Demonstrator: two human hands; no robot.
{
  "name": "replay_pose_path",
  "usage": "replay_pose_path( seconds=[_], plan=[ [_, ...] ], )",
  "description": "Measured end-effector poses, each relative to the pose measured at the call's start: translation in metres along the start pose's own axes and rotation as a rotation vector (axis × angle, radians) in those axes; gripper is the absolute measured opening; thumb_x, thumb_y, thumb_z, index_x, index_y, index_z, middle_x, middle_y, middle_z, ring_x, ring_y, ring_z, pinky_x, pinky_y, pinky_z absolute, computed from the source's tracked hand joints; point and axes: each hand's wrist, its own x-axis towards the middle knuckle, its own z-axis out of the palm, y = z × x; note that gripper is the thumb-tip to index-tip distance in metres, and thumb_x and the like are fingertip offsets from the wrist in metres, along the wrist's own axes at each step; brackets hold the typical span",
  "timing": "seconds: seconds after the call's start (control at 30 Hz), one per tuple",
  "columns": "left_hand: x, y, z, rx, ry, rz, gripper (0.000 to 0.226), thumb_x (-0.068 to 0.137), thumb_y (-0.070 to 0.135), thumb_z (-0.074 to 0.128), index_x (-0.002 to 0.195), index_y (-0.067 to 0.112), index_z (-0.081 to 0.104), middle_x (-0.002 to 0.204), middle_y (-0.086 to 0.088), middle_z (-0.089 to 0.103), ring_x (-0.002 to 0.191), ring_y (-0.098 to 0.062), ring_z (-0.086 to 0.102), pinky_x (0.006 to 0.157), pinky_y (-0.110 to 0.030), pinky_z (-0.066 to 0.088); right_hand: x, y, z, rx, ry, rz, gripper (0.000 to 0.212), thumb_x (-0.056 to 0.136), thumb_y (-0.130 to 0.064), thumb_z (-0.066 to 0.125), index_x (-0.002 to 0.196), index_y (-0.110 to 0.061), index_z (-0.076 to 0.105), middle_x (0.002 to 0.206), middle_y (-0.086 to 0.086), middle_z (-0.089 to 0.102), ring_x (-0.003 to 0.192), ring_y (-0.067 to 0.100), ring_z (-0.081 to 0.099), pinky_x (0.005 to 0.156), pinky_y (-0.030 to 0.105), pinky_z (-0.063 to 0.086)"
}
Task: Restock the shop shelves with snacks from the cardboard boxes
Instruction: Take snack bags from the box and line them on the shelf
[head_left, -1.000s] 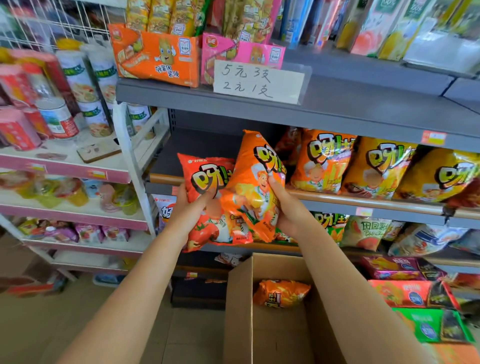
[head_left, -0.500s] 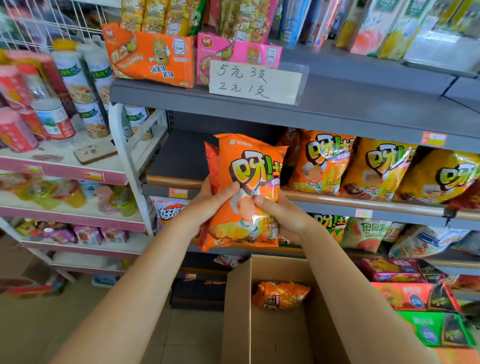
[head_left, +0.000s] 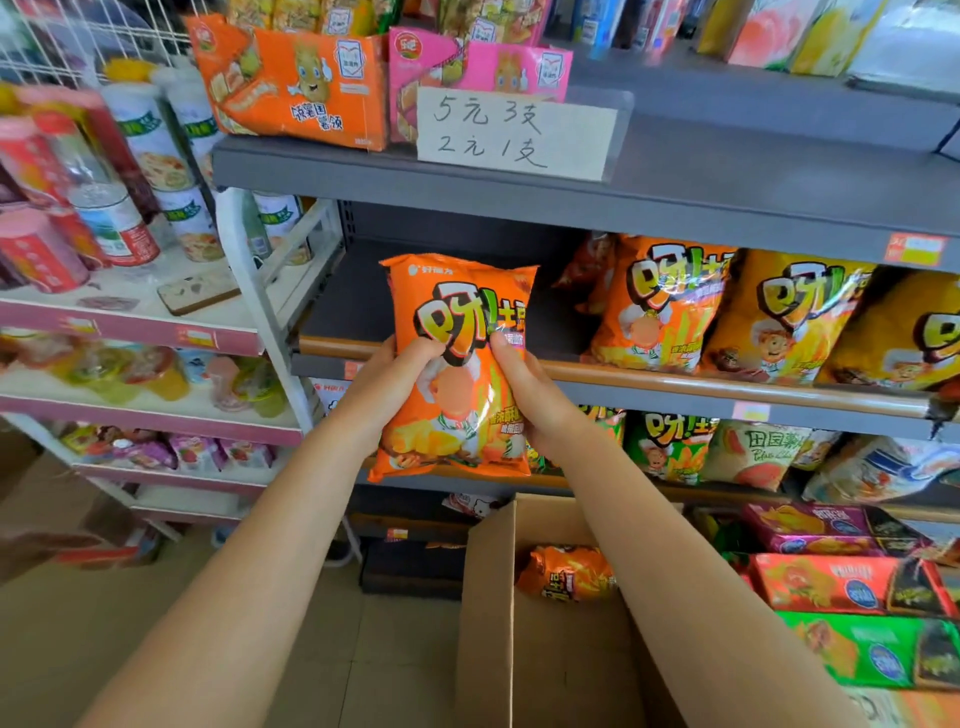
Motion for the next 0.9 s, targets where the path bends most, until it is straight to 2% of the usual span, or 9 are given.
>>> replay_pose_path(
  seconds=[0.1,0.17,0.23,0.4,0.53,0.6,0.67,0.77,0.9],
  plan=[
    [-0.006,0.003,-0.003,-0.045,-0.095,-0.004,0.073,0.058,0.075,0.07,0.119,0.034,0.064,0.106,0.001,0.076,0.096,-0.024,0.073,0.089,-0.048,0.057,0.004,0.0,0.008,0.005,-0.004,0.052,0.115,0.051,-0.086,0.075,0.144,-0.028,0.041,0.119,0.006,0.072,0.102,0.029,0.072,0.093,0.053,0.056],
    [-0.007,0.003,-0.003,-0.069,-0.102,-0.011,0.073,0.059,0.074,0.076,0.12,0.036,0.063,0.109,0.0,0.075,0.098,-0.026,0.073,0.089,-0.051,0.057,0.004,0.0,0.01,0.011,-0.004,0.061,0.116,0.05,-0.086,0.075,0.144,-0.028,0.041,0.119,0.005,0.072,0.102,0.029,0.073,0.093,0.053,0.056],
    [-0.008,0.003,-0.003,-0.138,-0.095,-0.004,0.062,0.069,0.061,0.08,0.121,0.032,0.065,0.107,-0.002,0.076,0.096,-0.027,0.074,0.089,-0.052,0.057,0.001,-0.001,0.011,0.02,-0.012,0.053,0.113,0.05,-0.087,0.073,0.142,-0.028,0.046,0.117,0.005,0.073,0.102,0.028,0.073,0.095,0.052,0.055],
    [-0.006,0.027,0.001,-0.228,0.007,0.145,0.04,0.079,0.045,0.078,0.11,0.026,0.062,0.099,0.002,0.077,0.086,-0.016,0.075,0.073,-0.034,0.06,-0.003,-0.027,0.005,0.034,0.034,-0.042,0.106,0.054,-0.087,0.071,0.139,-0.027,0.05,0.116,0.003,0.073,0.102,0.025,0.073,0.096,0.049,0.055],
    [0.008,0.047,0.014,-0.213,-0.042,0.213,0.046,0.084,0.045,0.075,0.12,0.019,0.064,0.1,0.001,0.077,0.091,-0.014,0.074,0.074,-0.029,0.059,-0.003,-0.06,-0.007,-0.032,0.152,-0.113,0.1,0.055,-0.087,0.07,0.133,-0.026,0.056,0.11,0.002,0.075,0.097,0.023,0.074,0.094,0.047,0.056],
    [0.014,0.054,0.021,-0.212,0.021,0.221,0.036,0.088,0.044,0.07,0.114,0.019,0.066,0.084,0.008,0.073,0.072,-0.002,0.071,0.062,-0.017,0.053,-0.003,-0.069,-0.013,-0.055,0.181,-0.141,0.083,0.067,-0.081,0.067,0.129,-0.026,0.059,0.106,-0.001,0.076,0.094,0.019,0.075,0.092,0.044,0.058],
    [0.025,0.059,0.026,-0.154,0.099,0.25,0.036,0.088,0.049,0.068,0.109,0.02,0.068,0.077,0.011,0.065,0.064,-0.002,0.062,0.061,-0.016,0.045,0.0,-0.076,-0.016,-0.047,0.204,-0.159,0.075,0.074,-0.077,0.064,0.127,-0.025,0.062,0.104,-0.001,0.077,0.092,0.016,0.075,0.089,0.04,0.059],
    [0.041,0.067,0.028,-0.103,0.096,0.263,0.043,0.087,0.054,0.067,0.116,0.022,0.067,0.083,0.01,0.066,0.072,-0.003,0.064,0.06,-0.013,0.047,0.006,-0.085,-0.017,-0.048,0.231,-0.159,0.08,0.069,-0.082,0.064,0.126,-0.026,0.062,0.104,-0.002,0.077,0.091,0.016,0.075,0.088,0.04,0.059],
    [0.06,0.058,0.027,-0.031,0.099,0.281,0.046,0.084,0.062,0.065,0.118,0.031,0.064,0.105,0.008,0.072,0.094,-0.011,0.07,0.079,-0.027,0.056,0.016,-0.081,-0.018,-0.084,0.257,-0.158,0.09,0.06,-0.087,0.062,0.129,-0.029,0.058,0.107,-0.003,0.075,0.092,0.016,0.075,0.089,0.042,0.059]
  ],
)
